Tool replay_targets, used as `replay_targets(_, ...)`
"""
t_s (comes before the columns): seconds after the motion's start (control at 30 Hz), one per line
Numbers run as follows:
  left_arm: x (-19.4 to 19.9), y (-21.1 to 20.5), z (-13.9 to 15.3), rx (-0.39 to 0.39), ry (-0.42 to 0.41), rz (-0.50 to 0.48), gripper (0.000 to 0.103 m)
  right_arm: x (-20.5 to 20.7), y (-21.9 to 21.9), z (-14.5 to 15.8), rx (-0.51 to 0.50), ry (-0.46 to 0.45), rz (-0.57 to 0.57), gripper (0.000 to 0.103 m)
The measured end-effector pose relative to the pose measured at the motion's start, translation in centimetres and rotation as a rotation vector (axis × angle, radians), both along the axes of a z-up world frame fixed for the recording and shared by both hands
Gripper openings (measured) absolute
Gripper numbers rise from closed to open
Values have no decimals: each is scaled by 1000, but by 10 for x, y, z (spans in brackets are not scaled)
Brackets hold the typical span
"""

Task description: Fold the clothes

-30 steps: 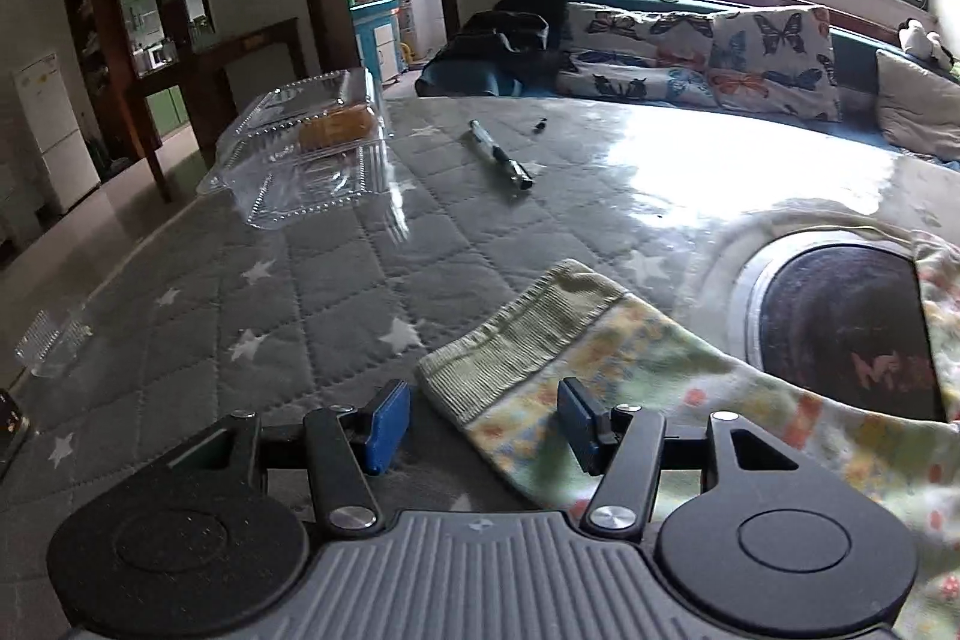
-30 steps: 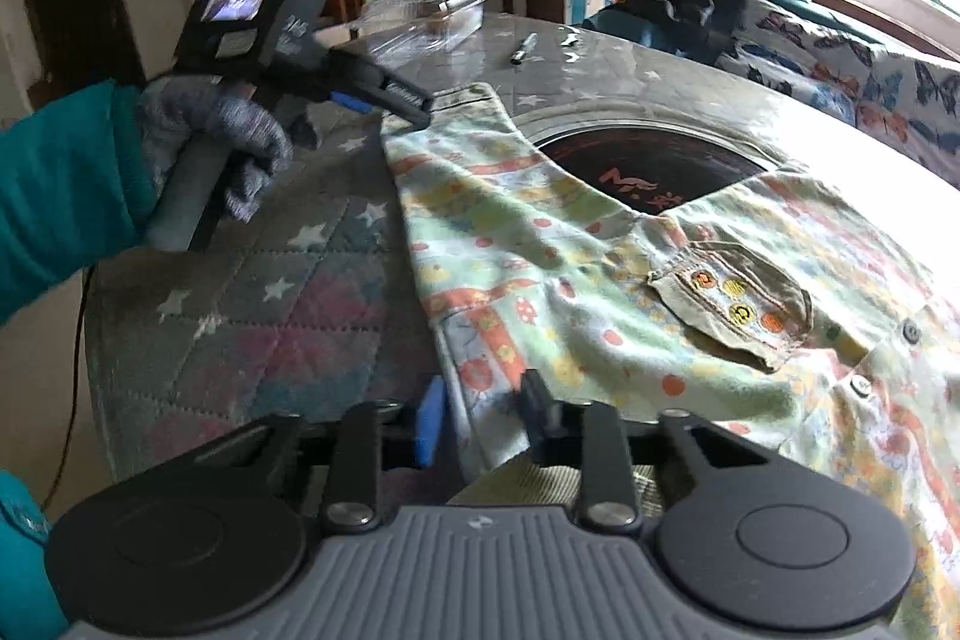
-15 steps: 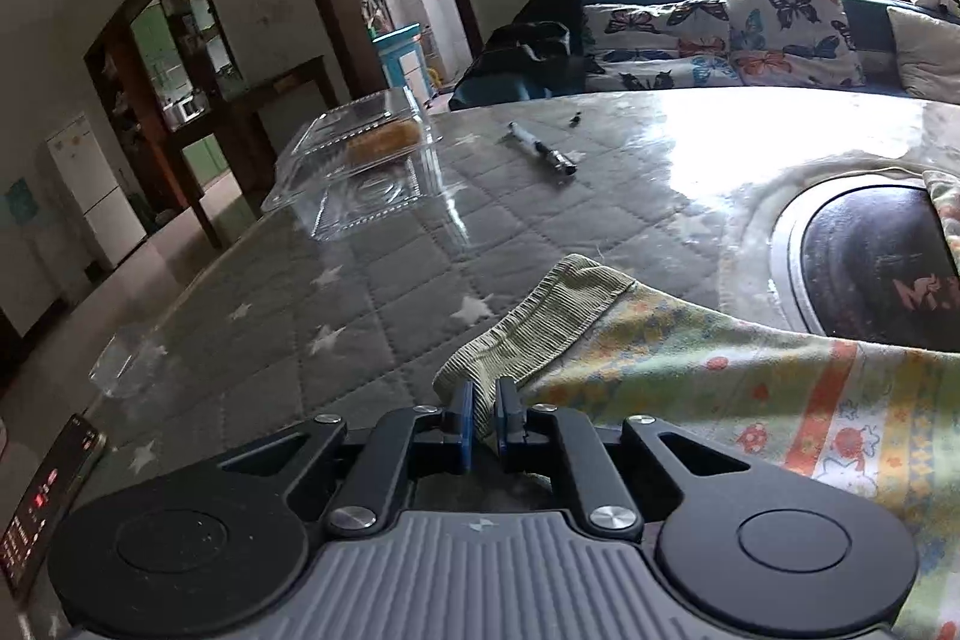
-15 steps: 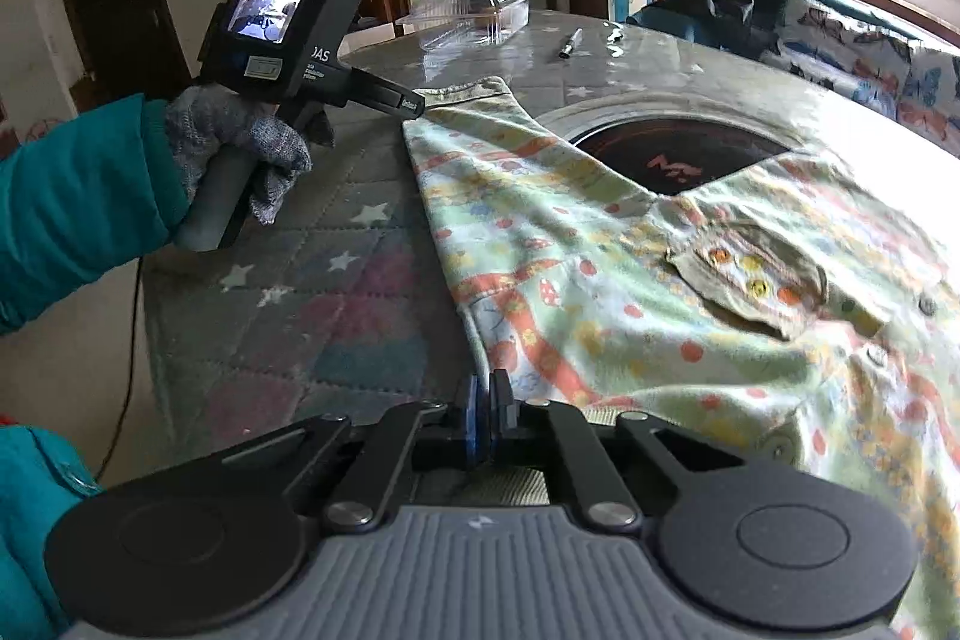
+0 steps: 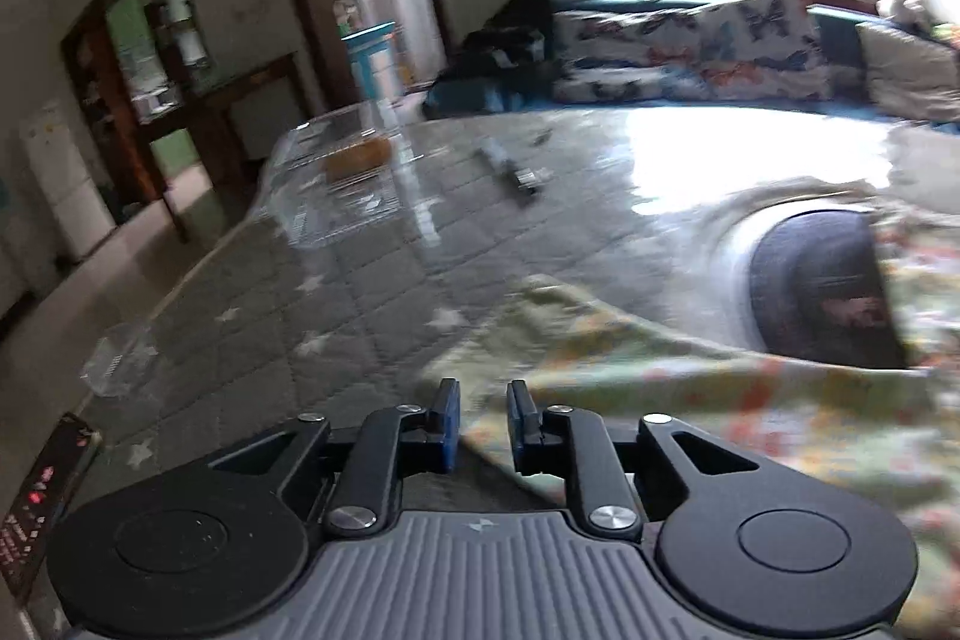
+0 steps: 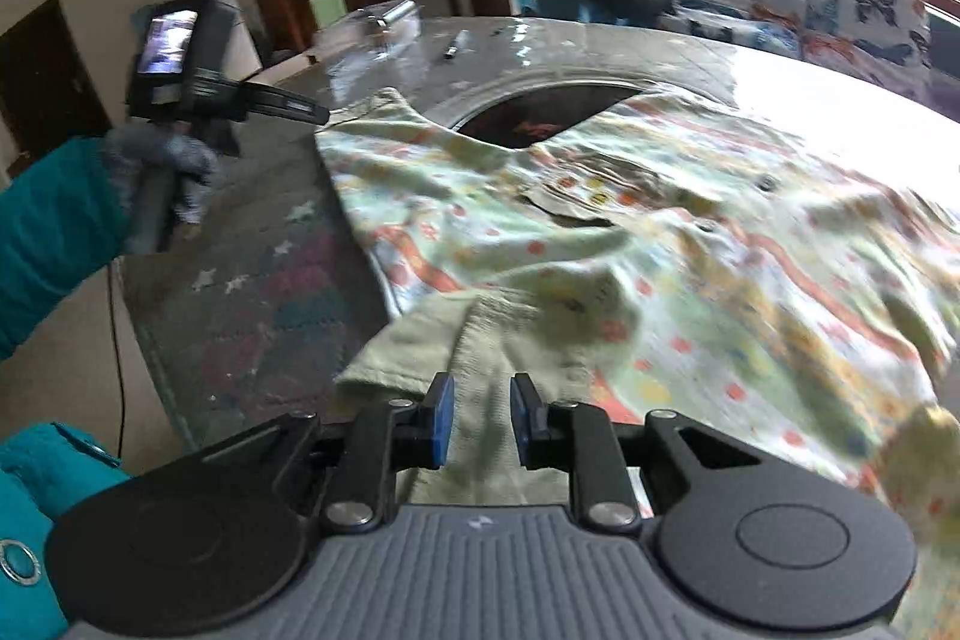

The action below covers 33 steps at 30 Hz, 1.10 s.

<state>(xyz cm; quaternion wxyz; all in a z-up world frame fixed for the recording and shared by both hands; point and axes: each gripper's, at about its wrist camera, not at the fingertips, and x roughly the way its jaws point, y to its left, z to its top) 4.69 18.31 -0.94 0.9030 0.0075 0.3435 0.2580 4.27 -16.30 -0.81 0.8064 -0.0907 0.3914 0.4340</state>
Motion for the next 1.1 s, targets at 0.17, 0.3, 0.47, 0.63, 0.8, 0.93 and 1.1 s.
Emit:
replay_targets(0.17,-17,-49,13,-100,-28,-227,36,-3,13,-3,-6,-23,24,37)
replay_targets(0.3,-32,-92,19,-170,-40,-433,43,-4,23,-12,-44,-35,40,37)
replay_targets(0.47,-53,-137,27,-219,-56,-675,49,-6,15,-5,-38,-46,11,14)
replay_targets(0.63,-69,-178,25,-194,-38,-895,50,-6,-1,7,-9,-47,-54,5)
replay_targets(0.8,-72,-205,10,-119,16,-1025,50,-9,-17,23,27,-69,-109,5)
replay_targets(0.93,-68,-212,-1,-77,58,-1063,44,-10,-26,30,51,-78,-137,5)
replay_targets(1.1,-60,-209,-13,-66,105,-1075,24,-12,-28,29,58,-76,-154,5)
